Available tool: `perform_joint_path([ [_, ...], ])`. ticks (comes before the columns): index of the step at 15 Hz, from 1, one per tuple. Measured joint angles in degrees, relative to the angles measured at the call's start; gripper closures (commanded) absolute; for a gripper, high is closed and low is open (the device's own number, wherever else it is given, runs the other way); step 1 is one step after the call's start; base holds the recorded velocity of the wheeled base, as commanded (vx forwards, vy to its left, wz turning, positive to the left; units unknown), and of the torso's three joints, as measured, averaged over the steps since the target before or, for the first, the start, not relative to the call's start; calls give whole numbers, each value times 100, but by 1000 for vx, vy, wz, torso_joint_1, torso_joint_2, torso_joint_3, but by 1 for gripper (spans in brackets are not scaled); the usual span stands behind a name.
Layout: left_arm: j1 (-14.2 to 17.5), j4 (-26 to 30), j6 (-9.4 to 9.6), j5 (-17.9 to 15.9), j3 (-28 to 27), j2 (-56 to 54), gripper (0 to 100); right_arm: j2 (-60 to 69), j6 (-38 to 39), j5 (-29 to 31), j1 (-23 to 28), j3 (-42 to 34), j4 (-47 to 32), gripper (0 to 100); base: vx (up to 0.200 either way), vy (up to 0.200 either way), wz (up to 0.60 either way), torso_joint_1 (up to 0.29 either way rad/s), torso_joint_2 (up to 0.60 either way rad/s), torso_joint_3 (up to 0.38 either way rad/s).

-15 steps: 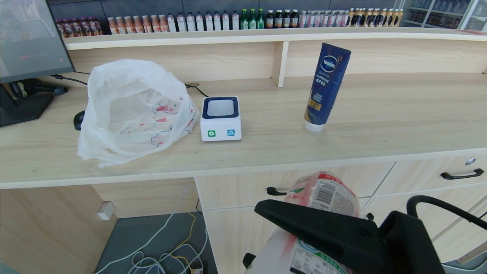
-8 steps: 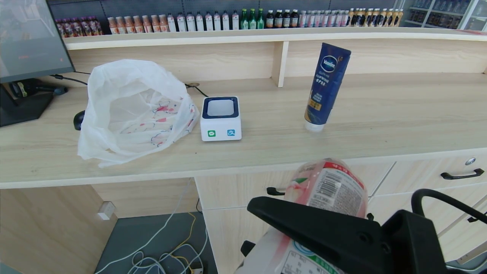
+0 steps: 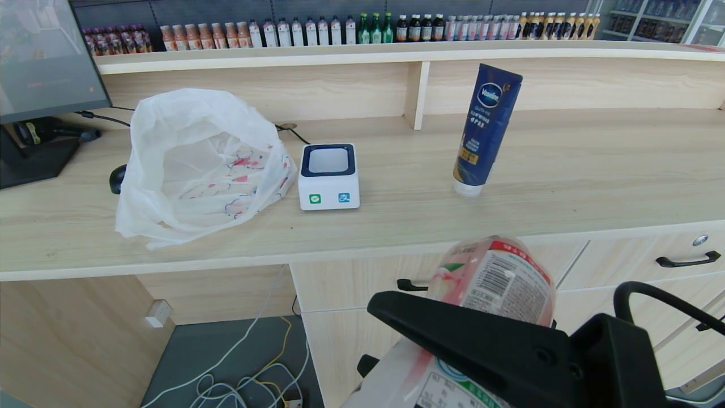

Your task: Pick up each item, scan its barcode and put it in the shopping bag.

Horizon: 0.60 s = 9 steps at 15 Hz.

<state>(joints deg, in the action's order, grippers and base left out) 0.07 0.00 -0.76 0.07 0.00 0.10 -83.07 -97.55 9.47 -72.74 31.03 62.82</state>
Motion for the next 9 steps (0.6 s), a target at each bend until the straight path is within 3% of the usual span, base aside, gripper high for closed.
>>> perform_joint_path([
  [9,0,0,0,0,0,0,0,-1,9,0,-2,0,0,100,0,0,0,0,0,0],
])
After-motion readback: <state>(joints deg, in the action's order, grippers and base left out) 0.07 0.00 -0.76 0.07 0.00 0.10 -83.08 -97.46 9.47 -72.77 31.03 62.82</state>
